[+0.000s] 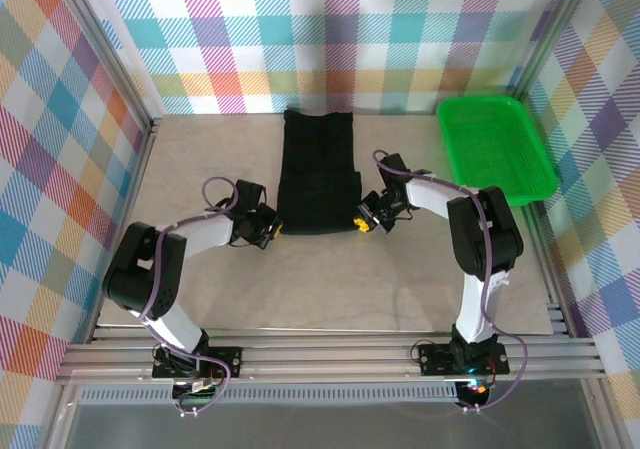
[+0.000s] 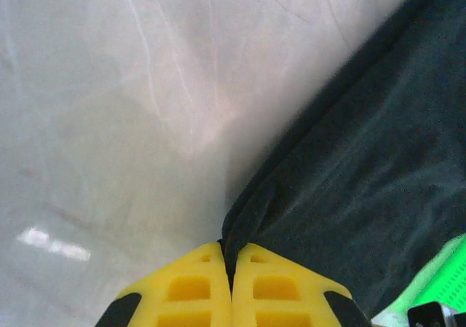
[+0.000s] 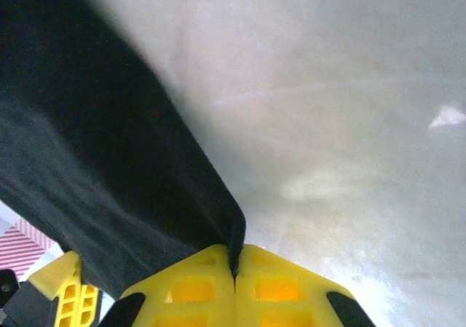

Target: Fold and stack the t-shirts

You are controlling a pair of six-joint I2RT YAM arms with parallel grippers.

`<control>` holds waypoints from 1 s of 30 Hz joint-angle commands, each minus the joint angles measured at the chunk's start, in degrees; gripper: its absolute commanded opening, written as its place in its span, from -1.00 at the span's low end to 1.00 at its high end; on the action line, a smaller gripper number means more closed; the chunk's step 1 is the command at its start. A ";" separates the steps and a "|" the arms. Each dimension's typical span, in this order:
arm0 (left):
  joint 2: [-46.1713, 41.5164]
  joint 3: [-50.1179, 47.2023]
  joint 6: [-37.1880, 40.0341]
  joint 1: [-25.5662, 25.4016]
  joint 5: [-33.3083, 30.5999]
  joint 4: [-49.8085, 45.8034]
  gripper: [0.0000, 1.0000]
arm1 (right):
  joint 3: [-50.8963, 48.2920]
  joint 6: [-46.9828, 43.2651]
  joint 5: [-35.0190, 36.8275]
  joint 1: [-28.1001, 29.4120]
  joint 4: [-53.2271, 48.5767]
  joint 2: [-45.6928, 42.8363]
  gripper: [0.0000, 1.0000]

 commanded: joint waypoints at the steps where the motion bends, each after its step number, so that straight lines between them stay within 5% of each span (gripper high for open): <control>1: -4.64 -0.15 4.63 0.44 0.49 -6.57 -1.00 | -0.51 -4.13 1.13 0.09 -4.89 -4.29 -1.00; 13: -23.94 -7.19 10.69 -4.35 10.52 -21.96 -1.00 | -12.39 -5.26 -4.15 6.11 -11.12 -18.72 -1.00; 22: -43.68 -2.79 5.51 -8.68 -0.20 -29.81 -1.00 | -3.29 -4.79 -0.28 8.35 -24.65 -26.93 -1.00; 30: -42.70 5.16 4.61 -8.71 -4.93 -30.96 -1.00 | 10.65 -2.01 -1.19 8.12 -29.94 -22.95 -1.00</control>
